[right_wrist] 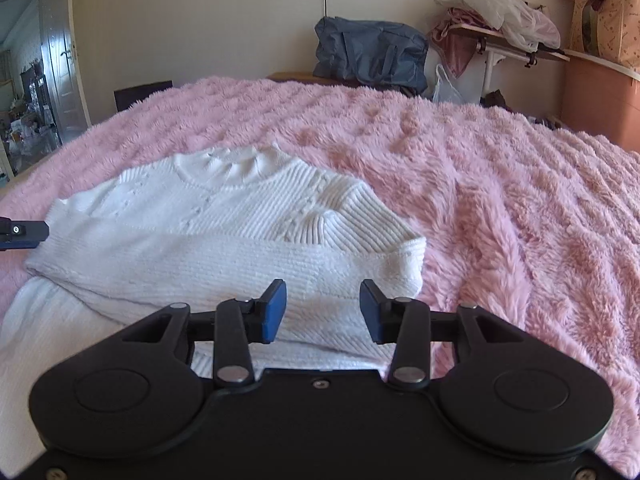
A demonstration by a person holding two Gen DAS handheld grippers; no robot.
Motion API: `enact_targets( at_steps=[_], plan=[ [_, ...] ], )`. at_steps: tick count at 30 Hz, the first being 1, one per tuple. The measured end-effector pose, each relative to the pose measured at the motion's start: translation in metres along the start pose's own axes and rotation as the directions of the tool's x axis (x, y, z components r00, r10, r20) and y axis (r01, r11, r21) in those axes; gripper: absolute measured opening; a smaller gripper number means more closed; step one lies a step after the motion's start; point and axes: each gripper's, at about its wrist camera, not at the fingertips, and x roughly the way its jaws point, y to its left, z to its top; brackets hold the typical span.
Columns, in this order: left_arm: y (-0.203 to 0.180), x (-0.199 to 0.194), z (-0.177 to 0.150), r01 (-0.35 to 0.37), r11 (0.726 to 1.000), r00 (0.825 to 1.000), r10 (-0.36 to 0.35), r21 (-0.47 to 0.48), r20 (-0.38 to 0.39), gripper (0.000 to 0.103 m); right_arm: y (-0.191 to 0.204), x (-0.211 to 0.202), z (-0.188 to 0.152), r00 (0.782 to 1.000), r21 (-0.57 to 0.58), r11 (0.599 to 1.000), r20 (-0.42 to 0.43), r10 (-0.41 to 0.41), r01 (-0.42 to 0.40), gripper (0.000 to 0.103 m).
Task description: Fold small clothes
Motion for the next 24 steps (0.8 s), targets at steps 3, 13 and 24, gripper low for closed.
enact_targets(
  at_steps=[3, 13, 24],
  plan=[
    [0.004, 0.014, -0.006, -0.037, 0.999, 0.998, 0.037, -0.006, -0.054, 0.049, 0.005, 0.011, -0.006, 0.999, -0.022, 1.0, -0.048, -0.02, 0.019, 0.043],
    [-0.012, -0.045, 0.009, 0.025, 1.0, 0.995, -0.026, -0.013, -0.101, 0.049, 0.014, -0.047, 0.005, 0.997, 0.059, 0.998, -0.072, 0.013, -0.008, 0.043],
    [-0.025, -0.215, -0.081, -0.017, 0.993, 0.961, 0.049, 0.12, -0.271, 0.052, 0.067, -0.196, -0.022, 0.989, -0.011, 0.99, -0.044, 0.141, -0.141, 0.058]
  ],
)
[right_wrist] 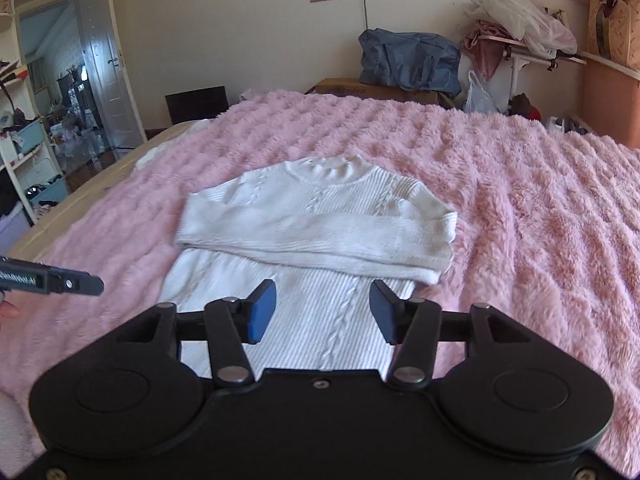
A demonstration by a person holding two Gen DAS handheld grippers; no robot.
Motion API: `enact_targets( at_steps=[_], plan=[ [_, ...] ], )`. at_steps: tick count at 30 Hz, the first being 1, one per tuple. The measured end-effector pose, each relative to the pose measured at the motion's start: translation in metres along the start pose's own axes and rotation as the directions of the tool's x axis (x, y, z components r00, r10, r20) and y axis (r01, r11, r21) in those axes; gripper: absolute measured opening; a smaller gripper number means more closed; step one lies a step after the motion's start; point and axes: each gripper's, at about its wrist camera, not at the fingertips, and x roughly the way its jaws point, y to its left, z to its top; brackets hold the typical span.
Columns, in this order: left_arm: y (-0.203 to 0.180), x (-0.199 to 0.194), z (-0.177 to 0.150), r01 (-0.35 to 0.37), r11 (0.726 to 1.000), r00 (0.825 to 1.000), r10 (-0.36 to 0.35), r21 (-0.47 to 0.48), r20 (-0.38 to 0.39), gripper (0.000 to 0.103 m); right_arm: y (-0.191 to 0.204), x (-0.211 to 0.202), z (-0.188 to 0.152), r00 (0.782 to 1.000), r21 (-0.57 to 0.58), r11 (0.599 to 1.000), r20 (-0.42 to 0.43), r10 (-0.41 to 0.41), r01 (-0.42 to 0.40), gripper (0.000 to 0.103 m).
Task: Fold small clothes
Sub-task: 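Release the fabric and move both tools toward the hem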
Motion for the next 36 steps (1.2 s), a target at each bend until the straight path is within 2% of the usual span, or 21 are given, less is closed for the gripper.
enact_targets(
  at_steps=[2, 4, 7, 10, 13, 15, 20, 24, 29, 30, 31, 34, 36],
  plan=[
    [0.005, -0.015, -0.032, 0.017, 1.0, 0.999, -0.017, -0.006, -0.037, 0.052, 0.024, -0.022, -0.019, 0.999, -0.107, 0.993, 0.009, -0.044, 0.044, 0.065],
    [0.008, -0.025, -0.058, 0.02, 1.0, 0.997, -0.02, -0.006, -0.073, 0.052, 0.046, -0.04, -0.041, 0.997, -0.232, 0.969, 0.026, -0.078, 0.082, 0.07],
    [0.013, -0.031, -0.086, 0.004, 1.0, 0.995, -0.004, 0.002, -0.098, 0.052, 0.065, -0.059, -0.069, 0.996, -0.3, 0.95, -0.006, -0.091, 0.085, 0.074],
    [0.021, -0.024, -0.103, 0.028, 0.999, 0.991, -0.033, -0.034, -0.127, 0.052, 0.067, -0.063, -0.089, 0.986, -0.237, 0.967, -0.112, -0.122, 0.092, 0.075],
    [0.025, -0.014, -0.109, 0.061, 0.997, 0.988, -0.068, -0.053, -0.138, 0.052, 0.057, -0.061, -0.108, 0.974, -0.096, 0.991, -0.196, -0.108, 0.091, 0.075],
    [0.026, -0.006, -0.11, 0.064, 0.996, 0.985, -0.073, -0.063, -0.156, 0.052, 0.051, -0.058, -0.119, 0.964, -0.028, 0.993, -0.239, -0.115, 0.112, 0.075],
    [0.025, 0.012, -0.108, 0.05, 0.996, 0.977, -0.064, -0.071, -0.204, 0.051, 0.043, -0.055, -0.128, 0.943, 0.015, 0.981, -0.279, -0.181, 0.193, 0.074],
    [0.021, 0.018, -0.108, 0.04, 0.997, 0.974, -0.052, -0.06, -0.221, 0.051, 0.029, -0.047, -0.129, 0.93, 0.103, 0.974, -0.333, -0.155, 0.2, 0.072],
    [0.022, 0.023, -0.108, 0.037, 0.998, 0.972, -0.05, -0.06, -0.231, 0.051, 0.019, -0.035, -0.134, 0.918, 0.141, 0.966, -0.366, -0.154, 0.218, 0.072],
    [0.023, 0.023, -0.108, 0.041, 0.997, 0.972, -0.055, -0.065, -0.23, 0.051, 0.017, -0.033, -0.135, 0.917, 0.159, 0.964, -0.374, -0.139, 0.211, 0.07],
    [0.025, 0.023, -0.108, 0.048, 0.996, 0.971, -0.064, -0.073, -0.23, 0.05, 0.014, -0.03, -0.137, 0.917, 0.189, 0.963, -0.385, -0.107, 0.192, 0.064],
    [0.029, 0.022, -0.107, 0.097, 0.989, 0.966, -0.119, -0.107, -0.229, 0.047, 0.009, -0.019, -0.141, 0.901, 0.243, 0.954, -0.43, -0.057, 0.176, 0.053],
    [0.03, 0.022, -0.107, 0.122, 0.984, 0.961, -0.149, -0.126, -0.231, 0.046, 0.007, -0.014, -0.144, 0.886, 0.257, 0.946, -0.459, -0.059, 0.196, 0.052]
  ],
)
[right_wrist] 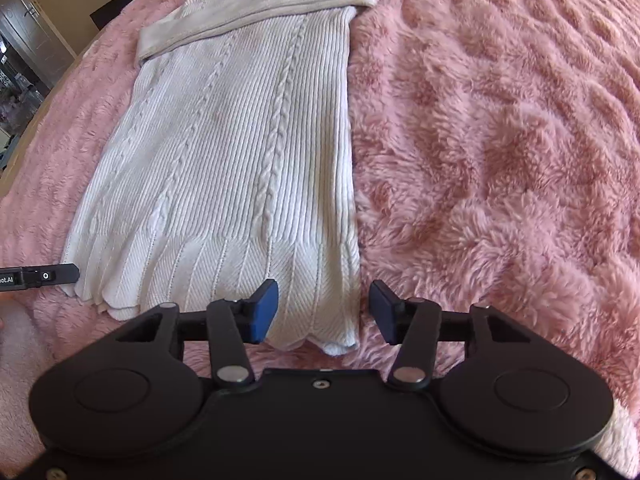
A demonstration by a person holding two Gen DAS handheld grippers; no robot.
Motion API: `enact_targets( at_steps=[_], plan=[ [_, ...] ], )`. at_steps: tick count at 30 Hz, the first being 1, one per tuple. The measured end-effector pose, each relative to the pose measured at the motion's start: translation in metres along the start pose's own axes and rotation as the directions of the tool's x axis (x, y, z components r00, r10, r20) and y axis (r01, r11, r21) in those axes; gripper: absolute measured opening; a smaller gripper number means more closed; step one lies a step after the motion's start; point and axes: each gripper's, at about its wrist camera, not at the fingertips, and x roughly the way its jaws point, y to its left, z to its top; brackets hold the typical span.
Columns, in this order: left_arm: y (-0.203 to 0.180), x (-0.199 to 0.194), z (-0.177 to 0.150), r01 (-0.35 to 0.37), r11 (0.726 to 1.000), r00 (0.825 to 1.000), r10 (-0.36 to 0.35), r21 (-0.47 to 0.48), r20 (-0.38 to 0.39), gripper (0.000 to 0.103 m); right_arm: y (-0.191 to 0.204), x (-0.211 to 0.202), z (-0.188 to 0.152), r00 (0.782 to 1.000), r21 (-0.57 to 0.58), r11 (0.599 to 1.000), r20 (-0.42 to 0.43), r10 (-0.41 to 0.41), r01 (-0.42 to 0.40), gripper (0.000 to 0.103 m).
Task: Fold small clothes
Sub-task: 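Release the fabric and move both tools toward the hem, then grasp the hem with both tools and fold it up over the collar section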
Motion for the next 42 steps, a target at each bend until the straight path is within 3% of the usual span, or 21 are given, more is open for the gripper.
enact_targets(
  at_steps=[8, 9, 11, 19, 23, 27, 30, 34, 39, 42],
  plan=[
    [0.004, 0.011, 0.003, 0.033, 0.999, 0.999, -0.034, -0.027, -0.019, 0.042, -0.004, 0.017, 0.0, 0.998, 0.048, 0.999, -0.068, 0.009, -0.005, 0.05],
    [0.004, 0.011, 0.004, 0.046, 0.998, 0.999, -0.047, -0.031, -0.016, 0.031, -0.003, 0.017, 0.0, 0.997, 0.049, 0.998, -0.068, 0.029, -0.026, 0.045],
    [0.007, 0.011, 0.004, 0.076, 0.996, 0.997, -0.077, -0.044, -0.022, 0.003, -0.004, 0.016, -0.001, 0.997, 0.052, 0.998, -0.067, 0.041, -0.038, 0.026],
    [0.012, -0.007, 0.007, 0.158, 0.985, 0.987, -0.158, -0.063, 0.006, 0.002, -0.022, -0.001, 0.001, 0.988, 0.145, 0.979, -0.023, 0.15, -0.145, 0.01],
    [0.009, -0.012, 0.01, 0.172, 0.983, 0.985, -0.172, -0.069, 0.005, 0.002, -0.031, -0.004, 0.0, 0.968, 0.236, 0.94, 0.003, 0.252, -0.246, 0.009],
    [0.008, -0.012, 0.013, 0.213, 0.972, 0.977, -0.213, -0.098, 0.012, 0.002, -0.028, -0.003, -0.001, 0.969, 0.244, 0.939, 0.011, 0.249, -0.244, 0.008],
    [0.007, -0.023, 0.023, 0.302, 0.946, 0.953, -0.297, -0.121, 0.061, 0.002, -0.026, -0.011, 0.004, 0.955, 0.265, 0.917, 0.055, 0.293, -0.297, 0.008],
    [-0.002, -0.041, 0.051, 0.376, 0.921, 0.923, -0.362, -0.106, 0.131, 0.002, -0.029, -0.03, 0.03, 0.914, 0.289, 0.867, 0.155, 0.376, -0.406, 0.008],
    [-0.009, -0.057, 0.11, 0.415, 0.907, 0.892, -0.388, -0.077, 0.231, 0.002, -0.036, -0.044, 0.08, 0.852, 0.299, 0.802, 0.276, 0.445, -0.516, 0.008],
    [-0.011, -0.06, 0.15, 0.428, 0.902, 0.874, -0.397, -0.057, 0.279, 0.002, -0.038, -0.044, 0.122, 0.832, 0.284, 0.795, 0.339, 0.439, -0.536, 0.008]
  ],
)
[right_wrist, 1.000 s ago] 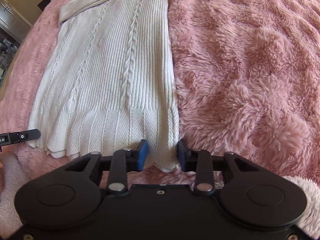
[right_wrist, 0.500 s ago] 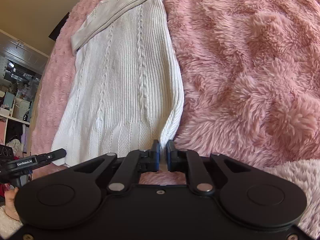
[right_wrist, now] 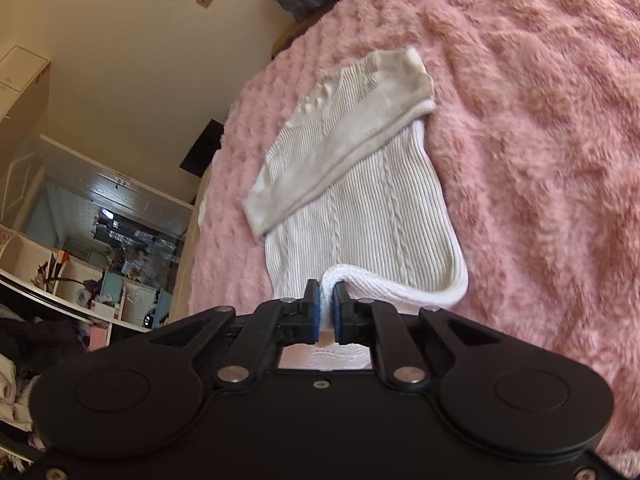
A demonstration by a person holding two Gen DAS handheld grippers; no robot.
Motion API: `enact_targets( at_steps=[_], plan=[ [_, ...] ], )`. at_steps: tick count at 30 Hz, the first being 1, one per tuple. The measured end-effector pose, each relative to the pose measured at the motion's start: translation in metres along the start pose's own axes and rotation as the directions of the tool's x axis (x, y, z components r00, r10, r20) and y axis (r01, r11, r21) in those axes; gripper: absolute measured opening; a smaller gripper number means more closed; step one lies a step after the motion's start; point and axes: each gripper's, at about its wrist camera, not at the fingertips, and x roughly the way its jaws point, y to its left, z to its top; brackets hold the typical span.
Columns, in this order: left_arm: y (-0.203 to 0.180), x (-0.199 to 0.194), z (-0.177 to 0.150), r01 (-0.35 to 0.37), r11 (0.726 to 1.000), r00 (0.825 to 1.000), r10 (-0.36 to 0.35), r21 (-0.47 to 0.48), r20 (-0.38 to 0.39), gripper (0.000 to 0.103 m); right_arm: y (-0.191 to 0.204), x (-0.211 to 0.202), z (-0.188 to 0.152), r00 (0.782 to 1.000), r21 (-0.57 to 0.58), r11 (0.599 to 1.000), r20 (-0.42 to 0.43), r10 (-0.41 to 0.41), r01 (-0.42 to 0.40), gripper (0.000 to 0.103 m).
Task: Fold small clothes
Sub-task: 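Grasp the hem with both tools and fold it up over the collar section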
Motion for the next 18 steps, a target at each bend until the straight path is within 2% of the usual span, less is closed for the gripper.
enact_targets(
  at_steps=[4, 10, 18],
  plan=[
    [0.0, 0.025, 0.059, 0.02, 1.0, 0.999, -0.02, 0.003, 0.05, 0.002, 0.002, 0.023, 0.058, 0.998, 0.01, 0.999, 0.057, 0.038, -0.038, 0.008],
    [0.01, 0.075, 0.138, -0.02, 1.0, 0.997, 0.018, 0.022, 0.076, 0.002, 0.003, 0.073, 0.131, 0.996, -0.001, 1.0, 0.09, 0.012, -0.012, 0.008],
    [0.044, 0.138, 0.204, -0.078, 0.997, 0.995, 0.076, 0.019, 0.065, 0.002, -0.009, 0.141, 0.196, 0.997, 0.008, 1.0, 0.082, -0.009, 0.009, 0.008]
  ],
)
